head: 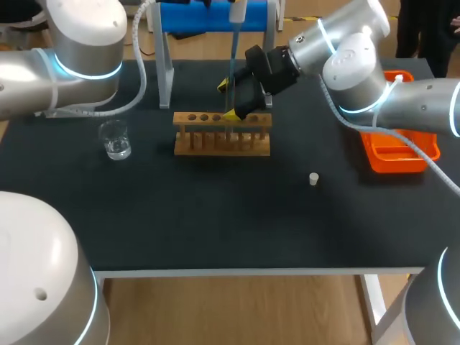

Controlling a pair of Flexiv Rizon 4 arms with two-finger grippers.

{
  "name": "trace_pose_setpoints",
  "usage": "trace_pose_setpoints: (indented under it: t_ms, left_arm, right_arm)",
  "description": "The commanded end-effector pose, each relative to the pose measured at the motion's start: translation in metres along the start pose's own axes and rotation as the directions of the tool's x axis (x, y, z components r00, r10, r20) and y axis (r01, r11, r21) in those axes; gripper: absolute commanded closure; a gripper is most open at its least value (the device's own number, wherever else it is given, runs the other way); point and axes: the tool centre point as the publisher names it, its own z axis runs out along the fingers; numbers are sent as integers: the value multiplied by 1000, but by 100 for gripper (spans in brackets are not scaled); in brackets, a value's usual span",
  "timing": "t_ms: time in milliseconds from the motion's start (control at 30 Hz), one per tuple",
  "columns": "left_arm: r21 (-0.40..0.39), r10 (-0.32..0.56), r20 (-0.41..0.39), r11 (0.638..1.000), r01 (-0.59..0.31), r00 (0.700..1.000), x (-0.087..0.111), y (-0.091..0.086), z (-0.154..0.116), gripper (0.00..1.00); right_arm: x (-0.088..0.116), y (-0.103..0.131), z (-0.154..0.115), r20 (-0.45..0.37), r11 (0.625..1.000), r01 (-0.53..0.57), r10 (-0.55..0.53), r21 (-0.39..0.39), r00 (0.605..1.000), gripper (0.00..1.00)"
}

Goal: Invert the test tube, pick up the pipette, mount the tip to pipette, aspirate from beaker and dispense into the tube, eject the tip, return the pipette, and cap with the stopper.

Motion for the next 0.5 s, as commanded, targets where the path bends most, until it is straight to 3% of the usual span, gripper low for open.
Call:
trace_pose_setpoints:
  t_ms: [33,500]
  left_arm:
    - [-10,-1,0,1000,1,1000,-1,-4,-1,100]
    - [-16,19,3,1000,-19,1000,-1,-20,-5,100]
  right_arm:
    - [0,0,0,0,1000,-1,1,2,1000,0]
    - [0,0,0,0,1000,-1,1,2,1000,0]
